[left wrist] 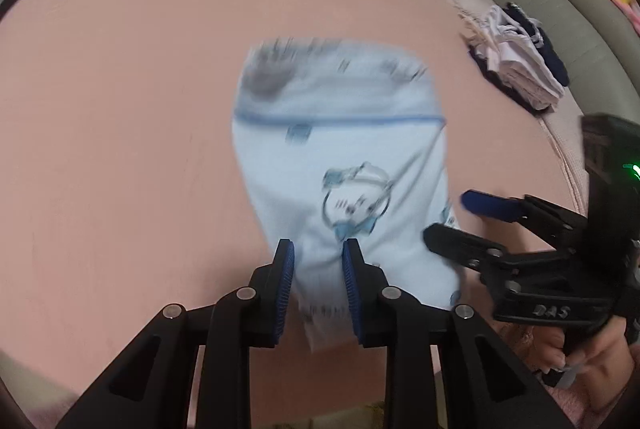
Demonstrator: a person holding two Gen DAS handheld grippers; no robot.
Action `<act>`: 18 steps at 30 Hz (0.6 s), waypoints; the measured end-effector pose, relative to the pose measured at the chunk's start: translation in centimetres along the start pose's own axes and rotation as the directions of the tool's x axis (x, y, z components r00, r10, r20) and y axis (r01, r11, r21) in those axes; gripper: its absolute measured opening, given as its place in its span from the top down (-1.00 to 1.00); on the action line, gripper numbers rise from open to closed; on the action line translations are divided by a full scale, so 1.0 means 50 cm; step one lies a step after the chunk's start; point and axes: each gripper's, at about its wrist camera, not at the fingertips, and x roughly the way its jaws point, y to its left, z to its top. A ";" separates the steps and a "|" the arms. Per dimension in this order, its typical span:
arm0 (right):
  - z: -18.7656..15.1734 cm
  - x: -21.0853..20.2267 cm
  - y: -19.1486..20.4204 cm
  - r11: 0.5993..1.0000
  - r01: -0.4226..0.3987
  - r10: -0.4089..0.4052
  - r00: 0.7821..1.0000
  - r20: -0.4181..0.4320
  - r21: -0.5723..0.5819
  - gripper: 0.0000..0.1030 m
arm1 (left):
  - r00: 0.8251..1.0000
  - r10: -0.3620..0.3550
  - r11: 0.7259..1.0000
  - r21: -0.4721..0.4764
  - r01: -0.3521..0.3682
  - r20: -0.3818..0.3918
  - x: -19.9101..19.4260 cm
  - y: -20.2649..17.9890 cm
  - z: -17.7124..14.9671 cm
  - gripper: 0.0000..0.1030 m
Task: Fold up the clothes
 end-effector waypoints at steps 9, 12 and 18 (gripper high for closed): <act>-0.060 -0.057 -0.031 0.997 -0.050 0.047 0.998 0.052 0.055 -0.50 | 0.998 -0.043 0.977 -0.209 0.052 0.046 -0.032 0.015 -0.045 0.17; -0.054 -0.063 -0.067 0.982 -0.103 0.089 0.991 0.096 0.158 -0.50 | 0.986 -0.158 0.935 -0.314 0.167 0.054 -0.029 0.032 -0.065 0.17; -0.069 -0.070 -0.088 0.985 -0.069 0.060 0.996 0.065 0.156 -0.50 | 0.967 -0.253 0.903 -0.351 0.249 0.034 -0.028 0.043 -0.077 0.17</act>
